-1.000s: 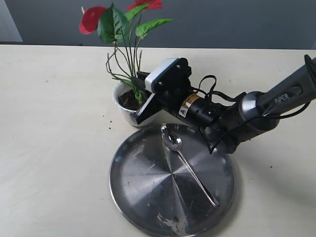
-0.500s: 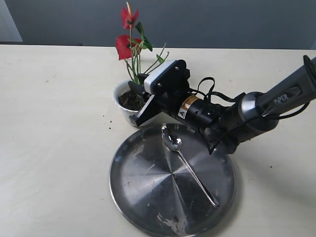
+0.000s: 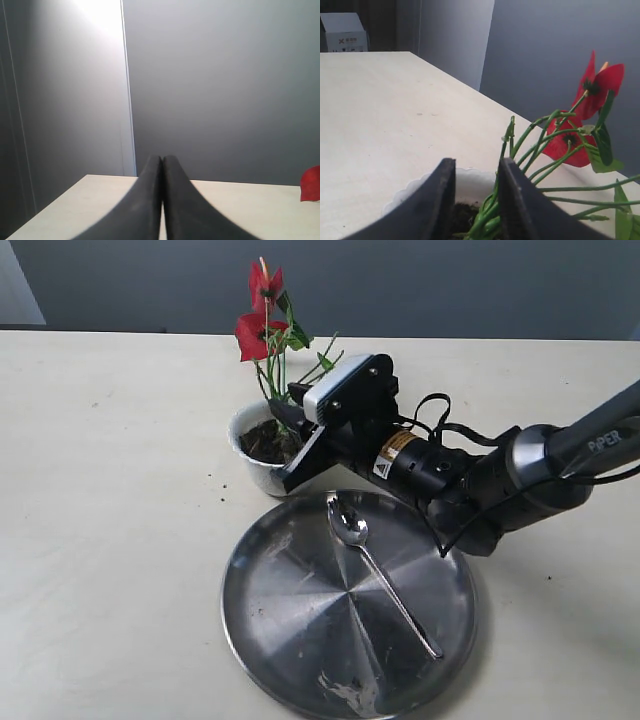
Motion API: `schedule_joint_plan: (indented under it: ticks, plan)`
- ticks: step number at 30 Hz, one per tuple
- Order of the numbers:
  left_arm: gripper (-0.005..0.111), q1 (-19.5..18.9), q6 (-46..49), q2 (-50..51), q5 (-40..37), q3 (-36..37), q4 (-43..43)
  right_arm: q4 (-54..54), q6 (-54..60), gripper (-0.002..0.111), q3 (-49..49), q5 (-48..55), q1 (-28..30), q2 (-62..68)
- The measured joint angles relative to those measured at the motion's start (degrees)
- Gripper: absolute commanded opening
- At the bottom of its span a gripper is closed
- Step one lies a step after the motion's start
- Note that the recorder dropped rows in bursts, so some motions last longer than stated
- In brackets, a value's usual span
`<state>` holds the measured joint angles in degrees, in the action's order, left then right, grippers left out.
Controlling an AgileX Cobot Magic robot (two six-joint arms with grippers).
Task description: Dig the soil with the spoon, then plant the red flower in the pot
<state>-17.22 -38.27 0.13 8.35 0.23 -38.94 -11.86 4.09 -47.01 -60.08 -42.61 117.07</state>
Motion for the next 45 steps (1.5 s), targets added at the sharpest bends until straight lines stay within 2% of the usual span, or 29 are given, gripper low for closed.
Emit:
schedule_joint_plan:
  ticks: [8,10,16,21,27,34,45]
  plan:
    - [0.000,0.00,0.00,0.00,0.00,0.00,0.00,4.46,0.00,0.028,5.35,-0.11,0.00,-3.85]
    - [0.000,0.00,0.00,0.00,0.00,0.00,0.00,7.83,-0.12,0.023,8.32,-1.52,0.00,-5.62]
    - [0.000,0.00,0.00,0.00,0.00,0.00,0.00,22.57,-0.47,0.001,20.43,-8.40,0.00,-13.71]
    - [0.000,0.00,0.00,0.00,0.00,0.00,0.00,30.43,-2.48,-0.001,28.84,-9.12,0.00,-21.25]
    - [0.000,0.00,0.00,0.00,0.00,0.00,0.00,25.49,-10.31,-0.001,38.21,-9.29,0.00,-31.25]
    - [0.000,0.00,0.00,0.00,0.00,0.00,0.00,14.80,-30.76,-0.001,46.01,-9.38,0.00,-44.05]
    - [0.000,0.00,0.00,0.00,0.00,0.00,0.00,14.38,-43.24,-0.001,46.82,-3.43,0.00,-52.96]
